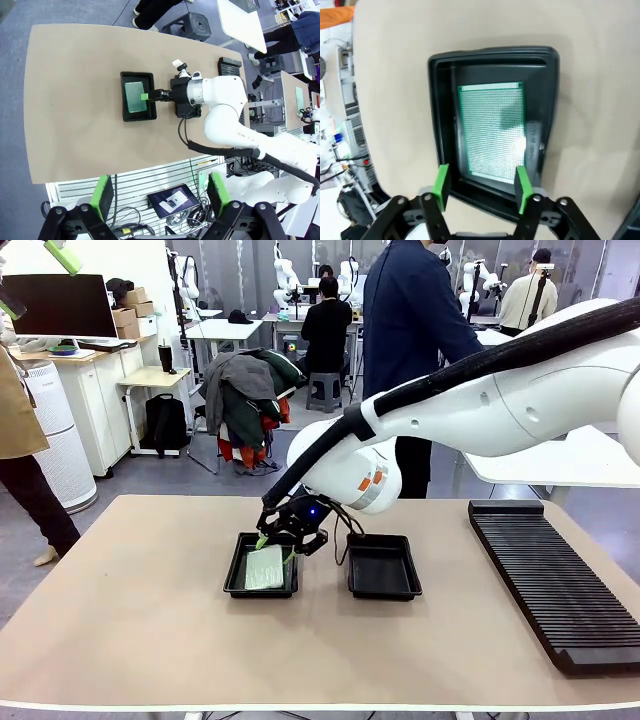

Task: Inspect and transfer BCBs to ESD trays.
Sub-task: Pick up the Blank PCB from the PCB Rack and place it in the left ESD tray.

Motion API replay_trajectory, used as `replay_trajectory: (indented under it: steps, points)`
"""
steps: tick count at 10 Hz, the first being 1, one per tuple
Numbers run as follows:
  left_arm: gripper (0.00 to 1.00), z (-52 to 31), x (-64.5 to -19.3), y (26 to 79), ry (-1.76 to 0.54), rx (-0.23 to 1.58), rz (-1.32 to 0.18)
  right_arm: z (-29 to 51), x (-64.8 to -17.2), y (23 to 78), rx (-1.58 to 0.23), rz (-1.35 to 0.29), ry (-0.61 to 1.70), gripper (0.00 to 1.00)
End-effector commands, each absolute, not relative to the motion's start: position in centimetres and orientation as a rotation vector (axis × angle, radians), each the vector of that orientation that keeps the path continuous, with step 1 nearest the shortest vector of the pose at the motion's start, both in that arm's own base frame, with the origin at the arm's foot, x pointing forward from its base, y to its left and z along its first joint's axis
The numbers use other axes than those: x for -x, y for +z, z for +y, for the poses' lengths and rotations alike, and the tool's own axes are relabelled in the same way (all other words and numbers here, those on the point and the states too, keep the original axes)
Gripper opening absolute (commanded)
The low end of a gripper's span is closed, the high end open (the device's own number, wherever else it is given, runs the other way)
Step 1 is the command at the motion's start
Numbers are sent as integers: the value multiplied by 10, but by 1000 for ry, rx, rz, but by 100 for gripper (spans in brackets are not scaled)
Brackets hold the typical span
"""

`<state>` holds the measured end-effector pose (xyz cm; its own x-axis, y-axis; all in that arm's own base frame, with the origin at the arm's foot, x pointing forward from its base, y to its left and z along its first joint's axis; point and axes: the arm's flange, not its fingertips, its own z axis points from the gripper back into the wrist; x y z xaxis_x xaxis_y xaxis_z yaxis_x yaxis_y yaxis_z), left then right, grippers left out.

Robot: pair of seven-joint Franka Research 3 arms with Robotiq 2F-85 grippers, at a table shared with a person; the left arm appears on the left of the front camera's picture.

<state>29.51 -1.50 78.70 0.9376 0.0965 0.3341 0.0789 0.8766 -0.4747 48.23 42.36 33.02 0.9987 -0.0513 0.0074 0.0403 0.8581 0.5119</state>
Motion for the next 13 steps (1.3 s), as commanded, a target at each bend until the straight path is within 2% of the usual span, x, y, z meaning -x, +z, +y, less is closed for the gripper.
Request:
replay_trajectory:
  steps: [1, 2, 3, 5, 10, 13]
  points:
    - [100, -14, -295, 785, 13, 508, -362, 430, -479, 351, -391, -10, -54, 78]
    - [100, -14, -295, 785, 13, 508, -362, 430, -479, 356, -337, -11, -52, 82]
    - [100, -14, -295, 785, 13, 508, -362, 428, -477, 365, -269, -14, -51, 92]
    - [100, -14, -295, 785, 13, 508, -362, 425, -472, 379, -204, -14, -28, 100]
    - [100, -14, -295, 785, 13, 508, -362, 418, -469, 390, -144, -10, 32, 100]
    - [100, -14, -295, 785, 13, 508, -362, 418, -471, 388, -175, 0, 25, 100]
